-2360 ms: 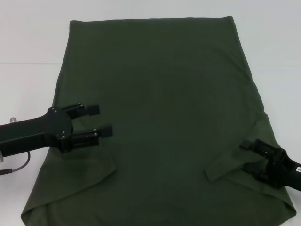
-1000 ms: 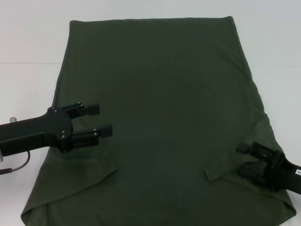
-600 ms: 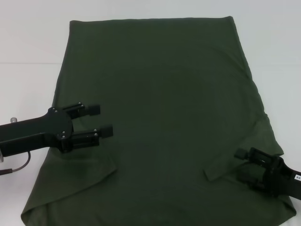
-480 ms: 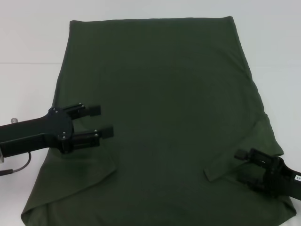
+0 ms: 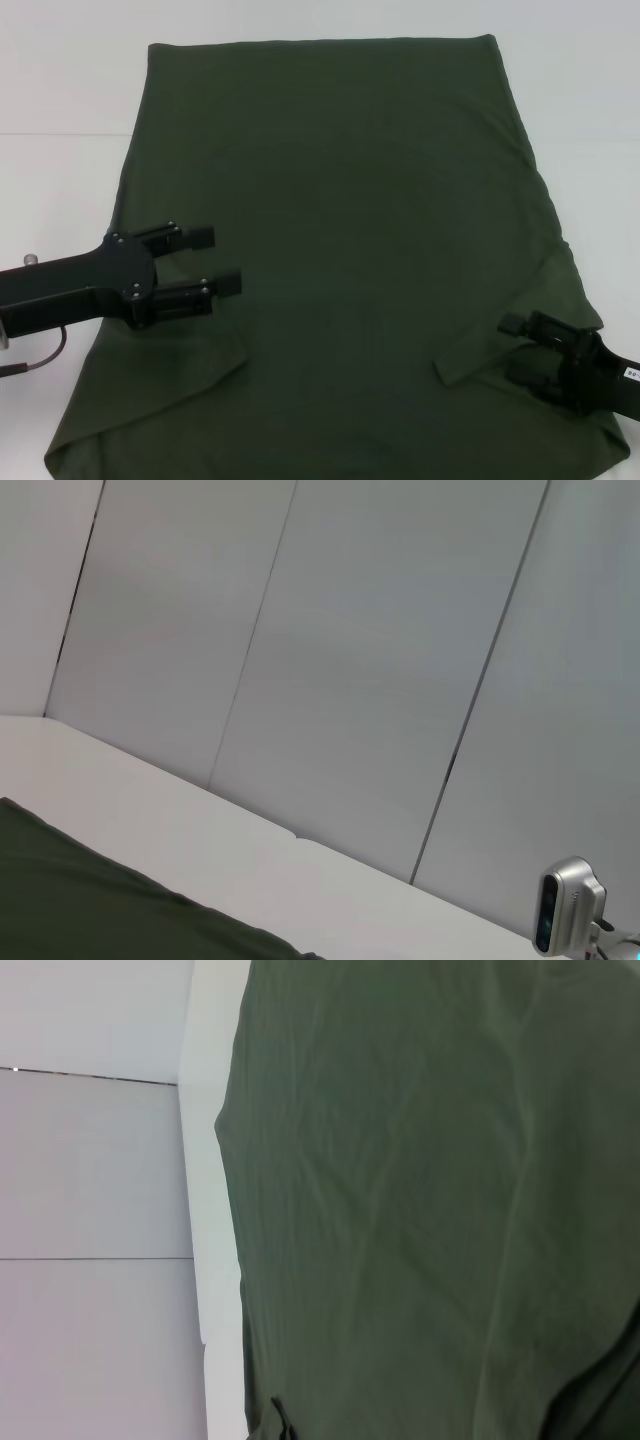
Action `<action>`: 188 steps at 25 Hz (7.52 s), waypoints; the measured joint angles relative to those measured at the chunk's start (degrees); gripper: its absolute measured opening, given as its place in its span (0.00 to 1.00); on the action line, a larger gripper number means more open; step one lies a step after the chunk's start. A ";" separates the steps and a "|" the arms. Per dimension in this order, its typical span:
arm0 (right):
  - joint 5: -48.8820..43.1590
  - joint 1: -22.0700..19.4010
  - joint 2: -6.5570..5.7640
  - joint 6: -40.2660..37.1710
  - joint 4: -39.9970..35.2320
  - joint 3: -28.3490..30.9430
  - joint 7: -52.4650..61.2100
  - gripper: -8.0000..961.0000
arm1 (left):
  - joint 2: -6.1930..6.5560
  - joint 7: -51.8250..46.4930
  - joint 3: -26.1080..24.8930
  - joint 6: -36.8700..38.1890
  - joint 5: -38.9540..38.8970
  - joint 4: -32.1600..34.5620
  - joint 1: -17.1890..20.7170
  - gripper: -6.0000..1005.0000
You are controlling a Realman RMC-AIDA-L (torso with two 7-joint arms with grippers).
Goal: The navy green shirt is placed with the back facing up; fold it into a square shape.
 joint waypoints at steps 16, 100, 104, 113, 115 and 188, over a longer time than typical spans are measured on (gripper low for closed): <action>0.04 1.23 0.37 1.83 -0.33 0.26 0.01 0.96 | 0.01 0.13 0.00 0.00 0.00 0.02 0.10 0.84; 0.28 14.32 -0.24 7.53 -3.41 -6.47 0.51 0.96 | -0.15 0.01 0.09 0.71 0.00 0.01 0.28 0.84; 0.53 8.98 -0.96 4.11 -3.64 -3.21 0.40 0.96 | -0.17 -0.04 0.10 0.85 0.00 0.01 0.27 0.84; 0.53 -2.53 -1.54 -3.14 -6.42 6.61 -1.38 0.96 | -0.17 -0.21 0.09 1.14 0.00 0.02 0.11 0.84; 0.38 -3.65 -2.16 -3.94 -6.47 7.35 -0.93 0.96 | -0.17 -0.22 0.08 1.14 0.00 0.04 -0.03 0.84; -7.22 4.14 -2.48 6.64 -5.81 7.04 4.37 0.96 | -0.51 0.21 0.17 0.38 0.00 0.02 -0.52 0.84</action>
